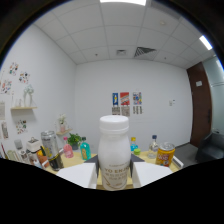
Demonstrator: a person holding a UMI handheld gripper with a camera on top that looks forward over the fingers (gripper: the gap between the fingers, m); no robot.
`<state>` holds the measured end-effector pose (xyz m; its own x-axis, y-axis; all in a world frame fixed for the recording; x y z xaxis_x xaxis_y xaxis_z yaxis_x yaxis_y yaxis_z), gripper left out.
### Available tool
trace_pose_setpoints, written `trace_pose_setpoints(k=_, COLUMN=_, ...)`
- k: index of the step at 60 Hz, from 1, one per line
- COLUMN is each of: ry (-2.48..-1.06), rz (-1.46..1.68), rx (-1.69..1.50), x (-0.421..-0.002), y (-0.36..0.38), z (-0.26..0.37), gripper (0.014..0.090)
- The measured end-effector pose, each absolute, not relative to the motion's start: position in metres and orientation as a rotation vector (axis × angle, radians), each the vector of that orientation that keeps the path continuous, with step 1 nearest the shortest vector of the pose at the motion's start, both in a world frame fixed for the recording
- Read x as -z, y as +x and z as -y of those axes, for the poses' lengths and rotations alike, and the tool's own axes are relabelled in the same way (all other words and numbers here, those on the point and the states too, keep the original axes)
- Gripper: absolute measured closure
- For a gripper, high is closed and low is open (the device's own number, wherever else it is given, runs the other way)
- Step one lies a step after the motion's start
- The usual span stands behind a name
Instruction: Make me a cup of Mount Fuji.
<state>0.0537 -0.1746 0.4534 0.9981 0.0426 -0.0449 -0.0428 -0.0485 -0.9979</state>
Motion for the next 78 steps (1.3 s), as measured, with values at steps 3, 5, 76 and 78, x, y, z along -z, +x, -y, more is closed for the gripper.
trace_pose_setpoints(k=3, ry=-1.626, rz=-0.018, rx=-0.068, x=-0.441, y=0.064, z=0.185, gripper=0.0564)
trace_pose_setpoints(k=5, ry=-1.642, rz=-0.036, rx=-0.058, x=-0.427, y=0.073, z=0.192, gripper=0.0565)
trace_pose_setpoints(k=76, ry=-1.482, rz=1.47, rx=1.277, x=-0.119, y=0.129, z=0.203, gripper=0.0565)
trace_pose_setpoints(k=78, ry=-1.439, rz=1.512, rx=1.313, x=-0.121, y=0.127, z=0.201, gripper=0.0566)
